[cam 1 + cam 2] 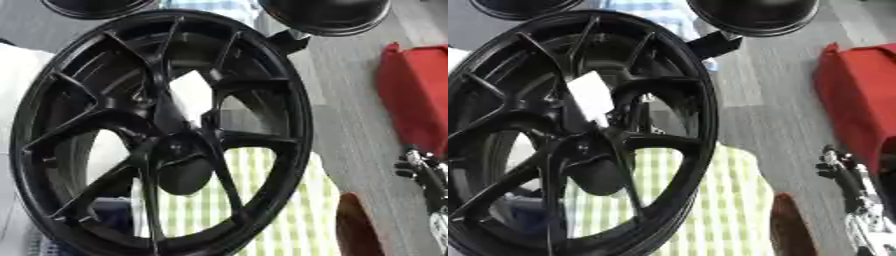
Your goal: Pull the pin out of the wheel hub.
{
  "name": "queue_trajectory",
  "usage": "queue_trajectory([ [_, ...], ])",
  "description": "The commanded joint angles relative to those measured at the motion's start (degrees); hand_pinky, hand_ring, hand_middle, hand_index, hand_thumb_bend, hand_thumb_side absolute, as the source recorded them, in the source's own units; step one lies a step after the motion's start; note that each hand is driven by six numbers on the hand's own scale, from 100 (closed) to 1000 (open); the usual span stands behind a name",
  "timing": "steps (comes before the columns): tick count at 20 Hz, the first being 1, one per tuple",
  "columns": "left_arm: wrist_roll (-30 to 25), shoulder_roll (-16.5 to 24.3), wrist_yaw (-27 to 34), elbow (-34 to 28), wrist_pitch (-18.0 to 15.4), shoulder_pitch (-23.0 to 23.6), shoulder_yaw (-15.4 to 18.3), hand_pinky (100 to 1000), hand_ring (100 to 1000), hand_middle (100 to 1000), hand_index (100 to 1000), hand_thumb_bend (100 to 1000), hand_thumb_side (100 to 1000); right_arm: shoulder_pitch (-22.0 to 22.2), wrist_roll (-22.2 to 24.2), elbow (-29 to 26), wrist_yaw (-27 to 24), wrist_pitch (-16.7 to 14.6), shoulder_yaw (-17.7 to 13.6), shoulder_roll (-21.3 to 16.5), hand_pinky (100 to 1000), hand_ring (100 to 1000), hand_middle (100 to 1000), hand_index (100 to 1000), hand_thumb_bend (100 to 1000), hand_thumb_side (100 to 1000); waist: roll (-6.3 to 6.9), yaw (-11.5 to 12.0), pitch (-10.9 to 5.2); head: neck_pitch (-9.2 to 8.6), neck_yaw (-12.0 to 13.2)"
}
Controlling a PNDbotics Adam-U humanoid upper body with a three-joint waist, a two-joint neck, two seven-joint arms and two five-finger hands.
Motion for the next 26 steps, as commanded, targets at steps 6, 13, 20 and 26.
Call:
queue_trajectory([
  [6,-0.1,0.4,-0.9,-1.1,0.7,-0.7,-0.1,783,880,549,693,595,499,0.6,0.9,-1.3,-0.2,-0.9,-0.3,-3.2,670,657,621,750,176,524,-0.81,0.4,-2.27,-0.85,3.3],
  [13,0.1,1.2,-2.2,-0.9,0.6,-0.3,0.1,784,882,551,694,600,492,3.0,2.1,-13.3,5.4,0.7,-1.0,-9.1,695,700,669,773,278,625,-2.26,0.2,-3.58,-0.26,3.6],
  [20,-0.7,2.3,-3.9,-0.6,0.1,0.4,0.2,789,897,564,706,605,503,5.5,0.3,-28.0,12.7,3.8,-0.6,-19.6,723,728,690,779,259,353,-3.22,-0.9,-4.43,0.32,3.5],
  [26,-2.1,3.2,-6.0,-0.4,-0.7,1.3,0.4,791,904,572,713,606,505,4.0,0.6,-36.6,16.2,5.9,1.2,-30.9,751,744,700,783,387,287,-3.6,-2.0,-5.02,0.74,3.2],
])
